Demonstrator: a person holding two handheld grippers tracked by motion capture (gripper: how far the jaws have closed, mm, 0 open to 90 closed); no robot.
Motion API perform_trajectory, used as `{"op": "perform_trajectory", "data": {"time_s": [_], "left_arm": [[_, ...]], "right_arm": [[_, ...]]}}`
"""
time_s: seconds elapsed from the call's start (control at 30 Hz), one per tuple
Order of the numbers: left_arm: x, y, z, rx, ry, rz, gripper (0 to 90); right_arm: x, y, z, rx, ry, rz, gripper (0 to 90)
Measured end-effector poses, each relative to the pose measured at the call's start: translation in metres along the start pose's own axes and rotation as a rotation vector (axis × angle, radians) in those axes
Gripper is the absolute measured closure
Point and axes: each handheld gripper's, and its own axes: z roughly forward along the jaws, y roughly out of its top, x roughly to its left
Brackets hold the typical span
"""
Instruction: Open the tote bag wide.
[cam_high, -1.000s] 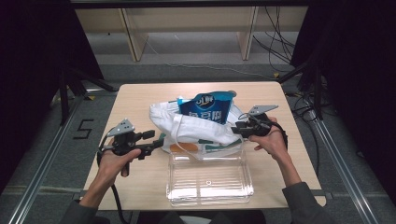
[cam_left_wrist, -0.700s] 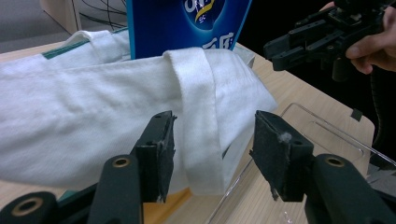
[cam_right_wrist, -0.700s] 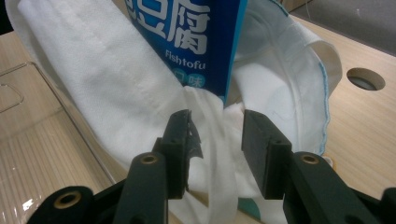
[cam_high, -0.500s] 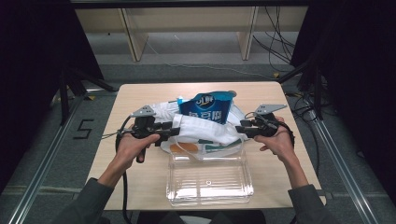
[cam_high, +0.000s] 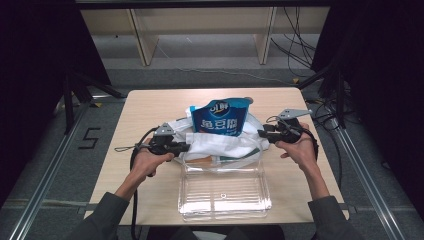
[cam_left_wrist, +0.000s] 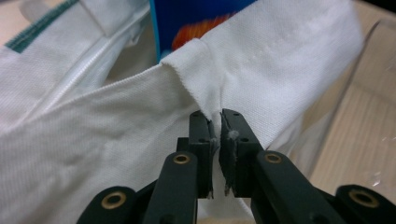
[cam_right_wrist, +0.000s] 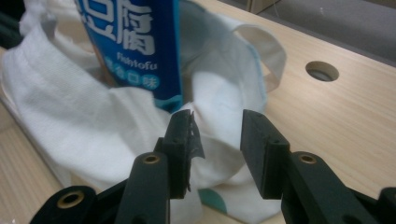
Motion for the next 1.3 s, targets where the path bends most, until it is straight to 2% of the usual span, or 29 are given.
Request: {"op": "perform_trajectory", "data": {"time_s": [0.03, 0.07, 0.1, 0.13, 0.2, 0.23, 0.3, 0.33, 0.37, 0.4, 0.43, 0.5, 0.53, 0.67, 0.7, 0.73, 0.77, 0.8, 0.83, 0.87, 0.9, 0.93, 1.03, 1.07, 1.13, 1.17, 1.23, 1.27, 1.3], "left_arm": [[0.001, -0.005, 0.007, 0.004, 0.002, -0.018, 82.4], [0.005, -0.009, 0.012, 0.009, -0.001, -0.025, 82.4], [0.007, -0.012, 0.018, 0.012, -0.006, -0.043, 82.7], [0.011, -0.014, 0.022, 0.036, -0.015, 0.007, 82.8], [0.013, -0.015, 0.027, 0.035, -0.026, 0.011, 83.0], [0.012, -0.016, 0.028, 0.04, -0.017, -0.011, 83.0], [0.012, -0.016, 0.028, 0.035, -0.019, -0.003, 82.9], [0.011, -0.016, 0.028, 0.037, -0.011, -0.025, 82.9], [0.011, -0.016, 0.028, 0.035, -0.013, -0.012, 82.9], [0.011, -0.016, 0.028, 0.039, -0.005, 0.017, 82.9], [0.011, -0.016, 0.028, 0.039, -0.005, 0.017, 82.9], [0.011, -0.017, 0.029, 0.043, -0.008, 0.0, 82.9], [0.01, -0.019, 0.03, 0.05, -0.002, -0.019, 82.9], [0.01, -0.02, 0.031, 0.066, 0.011, 0.007, 83.3], [0.01, -0.02, 0.032, 0.071, 0.009, 0.012, 83.3], [0.011, -0.022, 0.033, 0.085, 0.015, 0.007, 83.6], [0.011, -0.022, 0.033, 0.085, 0.015, 0.007, 83.8], [0.011, -0.023, 0.034, 0.092, 0.02, 0.0, 84.1], [0.013, -0.024, 0.035, 0.097, 0.018, 0.02, 84.1], [0.014, -0.027, 0.036, 0.105, 0.011, 0.001, 84.4], [0.014, -0.027, 0.036, 0.105, 0.011, 0.001, 84.4], [0.016, -0.028, 0.035, 0.108, 0.008, -0.001, 84.5], [0.015, -0.028, 0.035, 0.109, 0.014, -0.003, 84.5], [0.014, -0.028, 0.035, 0.109, 0.018, -0.002, 84.5], [0.013, -0.028, 0.035, 0.108, 0.022, -0.012, 84.3], [0.013, -0.028, 0.035, 0.107, 0.019, -0.02, 83.7], [0.012, -0.026, 0.033, 0.101, 0.016, -0.031, 79.4], [0.01, -0.025, 0.028, 0.078, 0.009, -0.037, 67.5], [0.01, -0.025, 0.028, 0.078, 0.009, -0.037, 62.3]], "right_arm": [[-0.003, 0.001, 0.001, -0.01, -0.014, -0.02, 64.4], [-0.002, 0.001, 0.001, 0.009, -0.01, 0.01, 64.4], [-0.004, 0.001, 0.003, -0.003, -0.017, 0.009, 64.3], [-0.004, 0.002, 0.005, -0.015, -0.018, 0.007, 64.1], [-0.006, 0.005, 0.006, -0.027, -0.026, 0.011, 63.9], [-0.007, 0.007, 0.006, -0.016, -0.027, 0.008, 63.9], [-0.01, 0.012, 0.011, -0.038, -0.047, 0.002, 63.9], [-0.011, 0.013, 0.014, -0.029, -0.049, 0.015, 63.9], [-0.012, 0.013, 0.018, -0.021, -0.05, 0.014, 64.2], [-0.016, 0.011, 0.026, 0.002, -0.048, -0.004, 70.6], [-0.016, 0.011, 0.026, 0.002, -0.048, -0.004, 70.6], [-0.015, 0.005, 0.032, 0.06, -0.035, -0.001, 84.1], [-0.021, 0.0, 0.038, 0.065, -0.061, -0.067, 87.6], [-0.028, -0.005, 0.045, 0.057, -0.098, -0.072, 88.0], [-0.027, -0.006, 0.047, 0.073, -0.096, -0.055, 88.0], [-0.032, -0.01, 0.056, 0.095, -0.108, -0.069, 88.0], [-0.032, -0.01, 0.056, 0.095, -0.108, -0.069, 88.0], [-0.036, -0.015, 0.065, 0.128, -0.106, -0.051, 87.9], [-0.036, -0.015, 0.065, 0.128, -0.106, -0.051, 87.9], [-0.041, -0.02, 0.073, 0.127, -0.109, -0.051, 87.9], [-0.041, -0.02, 0.073, 0.127, -0.109, -0.051, 87.9], [-0.043, -0.023, 0.077, 0.157, -0.098, -0.052, 87.9], [-0.045, -0.028, 0.085, 0.132, -0.101, -0.047, 87.9], [-0.045, -0.027, 0.083, 0.177, -0.093, -0.047, 87.9], [-0.043, -0.029, 0.089, 0.164, -0.11, -0.061, 87.6], [-0.042, -0.029, 0.09, 0.182, -0.104, -0.075, 87.4], [-0.04, -0.026, 0.086, 0.188, -0.106, -0.045, 85.7], [-0.039, -0.022, 0.079, 0.176, -0.112, -0.045, 79.9], [-0.039, -0.022, 0.079, 0.176, -0.112, -0.045, 79.9]]}}
